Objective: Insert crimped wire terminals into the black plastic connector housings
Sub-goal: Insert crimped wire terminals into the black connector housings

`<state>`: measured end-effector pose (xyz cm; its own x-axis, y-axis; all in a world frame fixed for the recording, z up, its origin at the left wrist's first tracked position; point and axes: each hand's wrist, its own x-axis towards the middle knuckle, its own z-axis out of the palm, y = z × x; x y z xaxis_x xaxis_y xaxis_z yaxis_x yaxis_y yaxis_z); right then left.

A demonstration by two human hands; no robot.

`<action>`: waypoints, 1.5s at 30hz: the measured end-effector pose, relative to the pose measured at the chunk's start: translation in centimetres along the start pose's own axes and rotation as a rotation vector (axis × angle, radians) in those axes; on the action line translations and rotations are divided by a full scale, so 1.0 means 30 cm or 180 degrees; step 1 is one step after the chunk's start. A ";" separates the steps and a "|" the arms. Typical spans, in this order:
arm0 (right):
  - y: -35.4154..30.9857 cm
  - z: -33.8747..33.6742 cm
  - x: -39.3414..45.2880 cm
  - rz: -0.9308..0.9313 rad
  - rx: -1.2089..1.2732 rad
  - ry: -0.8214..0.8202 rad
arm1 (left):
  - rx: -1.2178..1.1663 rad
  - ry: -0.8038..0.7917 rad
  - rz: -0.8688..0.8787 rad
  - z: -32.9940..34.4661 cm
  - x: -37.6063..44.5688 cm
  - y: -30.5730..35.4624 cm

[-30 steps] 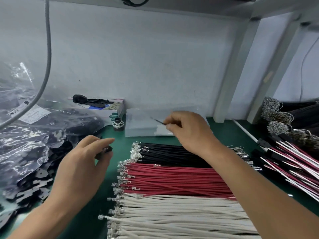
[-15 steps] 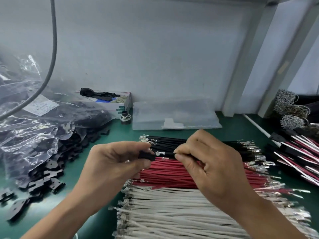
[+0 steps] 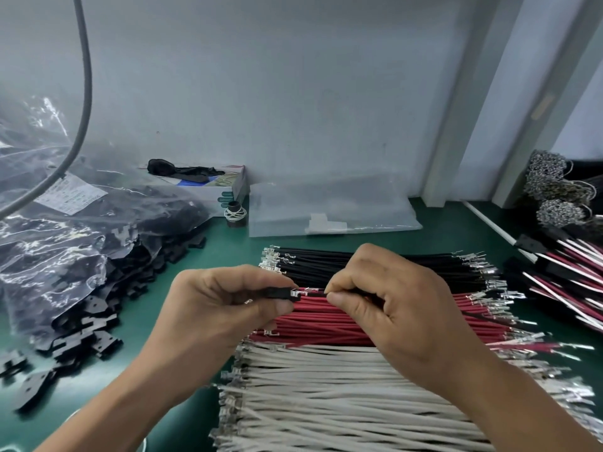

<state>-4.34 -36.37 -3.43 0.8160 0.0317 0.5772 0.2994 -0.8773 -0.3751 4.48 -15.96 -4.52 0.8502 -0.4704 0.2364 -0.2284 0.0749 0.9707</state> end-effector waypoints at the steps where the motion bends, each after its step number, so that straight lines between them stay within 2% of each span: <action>1: 0.001 -0.003 0.001 0.0042 0.0127 -0.0072 | 0.0016 -0.0035 -0.0007 -0.001 -0.001 0.002; 5: 0.001 0.002 0.002 0.0138 0.0358 -0.0148 | 0.0045 -0.0090 -0.0012 0.002 -0.006 0.010; 10: -0.033 0.039 -0.004 -0.0121 -0.0189 0.0072 | 0.0428 0.0022 0.0167 0.013 -0.008 0.008; 14: -0.016 0.041 -0.002 0.0021 -0.0163 0.0164 | 0.0257 0.0115 0.0073 0.013 -0.006 0.012; 23: -0.040 0.077 0.019 -0.0304 -0.0472 0.0316 | 0.0286 0.0190 0.0247 0.012 -0.008 0.013; 26: -0.028 0.054 0.028 -0.0410 -0.0910 0.0572 | 0.0322 0.0165 0.0246 0.015 0.001 0.011; 29: -0.014 0.045 0.018 -0.0603 -0.1190 0.0850 | 0.0292 0.0350 0.0208 -0.004 0.017 0.003; 31: -0.018 0.065 0.004 -0.0604 -0.1182 0.0569 | 0.0152 0.0513 0.0019 -0.021 0.022 -0.006; 35: -0.037 0.130 0.002 -0.0297 -0.1104 -0.0450 | -0.0043 0.0571 -0.0223 -0.033 0.031 -0.018; 40: -0.031 0.128 0.005 0.0008 -0.0722 -0.0461 | -0.0107 0.0652 -0.0191 -0.043 0.034 -0.015; 45: 0.009 0.063 0.002 0.0303 0.0058 -0.0204 | -0.0426 0.0683 -0.0322 -0.068 0.044 -0.009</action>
<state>-3.27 -35.69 -4.86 0.8709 -0.0203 0.4910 0.2275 -0.8690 -0.4394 6.64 -14.79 -4.37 0.9498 -0.2855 0.1280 -0.0847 0.1593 0.9836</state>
